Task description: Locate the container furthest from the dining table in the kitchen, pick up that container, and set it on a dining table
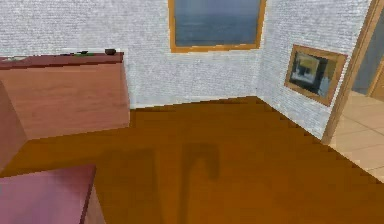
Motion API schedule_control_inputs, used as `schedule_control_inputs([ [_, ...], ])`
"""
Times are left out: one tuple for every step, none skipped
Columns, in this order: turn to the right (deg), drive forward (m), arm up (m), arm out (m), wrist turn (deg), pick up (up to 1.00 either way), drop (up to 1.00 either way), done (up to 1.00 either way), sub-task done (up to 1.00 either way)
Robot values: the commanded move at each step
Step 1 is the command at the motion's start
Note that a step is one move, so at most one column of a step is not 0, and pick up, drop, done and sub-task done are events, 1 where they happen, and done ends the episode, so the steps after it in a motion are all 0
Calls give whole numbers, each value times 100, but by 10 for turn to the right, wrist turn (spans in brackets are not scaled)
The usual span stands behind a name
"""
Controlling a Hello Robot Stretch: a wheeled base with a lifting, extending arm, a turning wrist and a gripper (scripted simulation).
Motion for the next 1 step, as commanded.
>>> schedule_control_inputs([
  [-90, 0, 0, 0, 0, 0, 0, 0, 0],
])
